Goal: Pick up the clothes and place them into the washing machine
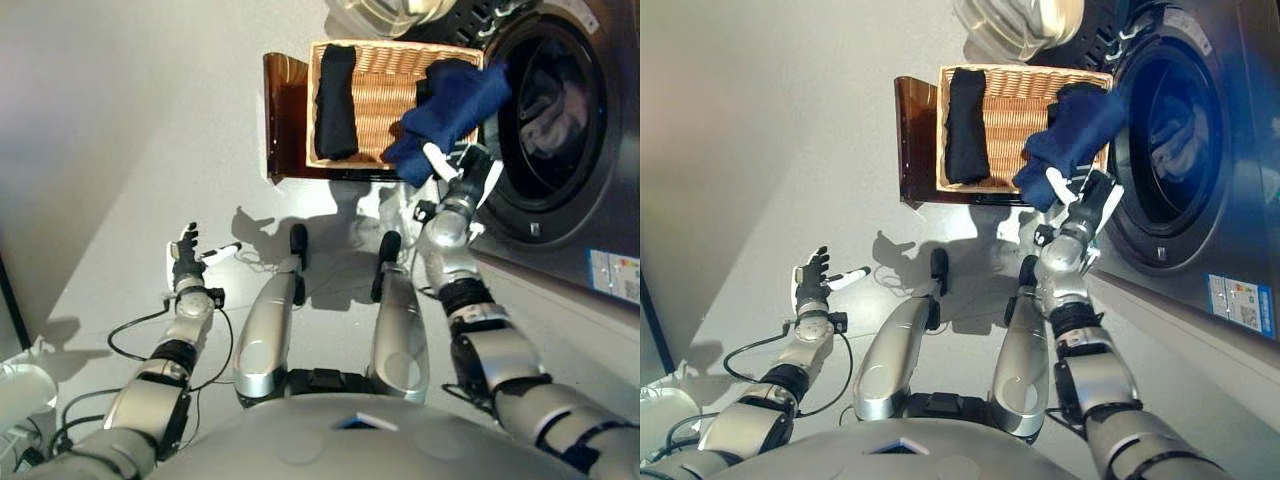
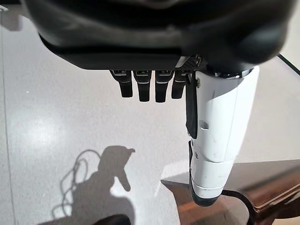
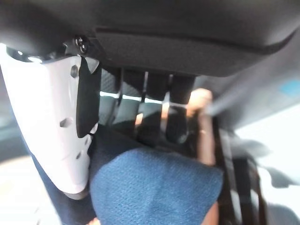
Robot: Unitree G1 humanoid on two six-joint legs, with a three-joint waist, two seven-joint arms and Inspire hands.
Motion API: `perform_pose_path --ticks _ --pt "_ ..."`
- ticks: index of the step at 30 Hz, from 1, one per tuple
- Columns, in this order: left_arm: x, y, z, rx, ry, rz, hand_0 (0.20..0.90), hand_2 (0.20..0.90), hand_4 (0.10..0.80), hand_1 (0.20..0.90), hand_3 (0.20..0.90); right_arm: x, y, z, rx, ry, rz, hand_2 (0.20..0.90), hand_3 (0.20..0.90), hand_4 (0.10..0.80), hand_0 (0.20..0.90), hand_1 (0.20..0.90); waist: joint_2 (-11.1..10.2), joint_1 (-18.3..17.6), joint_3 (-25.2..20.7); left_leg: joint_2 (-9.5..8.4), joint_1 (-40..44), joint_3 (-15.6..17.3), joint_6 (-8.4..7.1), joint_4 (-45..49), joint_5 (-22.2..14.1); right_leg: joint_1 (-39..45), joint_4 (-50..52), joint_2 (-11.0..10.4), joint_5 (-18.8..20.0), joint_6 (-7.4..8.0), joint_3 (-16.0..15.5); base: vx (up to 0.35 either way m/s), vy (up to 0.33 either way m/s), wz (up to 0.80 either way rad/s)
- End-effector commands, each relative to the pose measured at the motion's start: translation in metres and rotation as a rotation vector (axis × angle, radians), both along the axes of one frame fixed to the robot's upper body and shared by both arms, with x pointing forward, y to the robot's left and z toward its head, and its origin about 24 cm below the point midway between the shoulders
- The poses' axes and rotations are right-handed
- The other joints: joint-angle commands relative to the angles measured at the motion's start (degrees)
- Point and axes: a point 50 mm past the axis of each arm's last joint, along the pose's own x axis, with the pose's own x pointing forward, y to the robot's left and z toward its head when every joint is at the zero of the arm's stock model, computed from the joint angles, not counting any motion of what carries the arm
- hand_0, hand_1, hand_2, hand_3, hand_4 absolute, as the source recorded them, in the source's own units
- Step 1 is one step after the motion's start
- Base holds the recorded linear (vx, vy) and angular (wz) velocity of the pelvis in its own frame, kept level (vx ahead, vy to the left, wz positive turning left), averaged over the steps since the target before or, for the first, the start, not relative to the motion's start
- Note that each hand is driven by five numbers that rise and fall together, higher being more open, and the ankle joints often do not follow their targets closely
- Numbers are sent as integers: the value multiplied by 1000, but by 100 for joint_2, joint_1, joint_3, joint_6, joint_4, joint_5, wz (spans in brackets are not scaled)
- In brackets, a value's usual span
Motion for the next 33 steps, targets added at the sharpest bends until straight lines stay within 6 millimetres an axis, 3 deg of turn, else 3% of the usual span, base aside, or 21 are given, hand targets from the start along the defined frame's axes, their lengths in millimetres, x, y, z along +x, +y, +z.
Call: perform_pose_path --ticks 1,7,17,22,27,33 --pt "-18 11 -8 48 36 40 900 900 800 900 900 4 -11 41 222 -377 -124 200 200 300 200 200 261 -33 -542 -294 -360 -45 -170 395 -369 -8 -372 289 181 -107 145 -37 15 -5" --pt "-10 4 -4 31 5 40 900 900 800 900 900 5 -14 52 464 -535 -270 200 200 300 200 200 345 -41 -437 -273 -923 -21 -213 1015 -537 -476 142 343 -28 -175 146 -67 -17 2" --pt "-7 0 0 -2 -33 47 900 900 800 900 900 13 -39 87 536 -691 -436 200 200 300 200 200 451 -4 -382 -53 -1733 50 -269 2573 -1379 -1353 1524 467 -706 -226 137 -2 -19 0" --pt "-5 4 3 6 -47 52 900 900 800 900 900 21 -66 117 479 -741 -488 200 200 300 200 200 508 -5 -276 4 -2069 56 -219 3254 -1706 -1687 2045 497 -937 -242 86 -34 -32 -10" --pt "-8 4 1 -2 -45 35 900 900 800 900 900 21 -96 147 448 -800 -560 200 200 300 200 200 634 25 -368 3 -2110 9 -233 3245 -1732 -1752 2109 507 -1036 -247 39 5 -44 1" --pt "-9 4 2 -17 -52 13 900 900 800 900 900 19 -142 208 364 -866 -597 200 200 300 200 200 809 192 -486 -19 -2030 4 -294 2996 -1601 -1750 2011 487 -1036 -256 42 -12 -31 4"
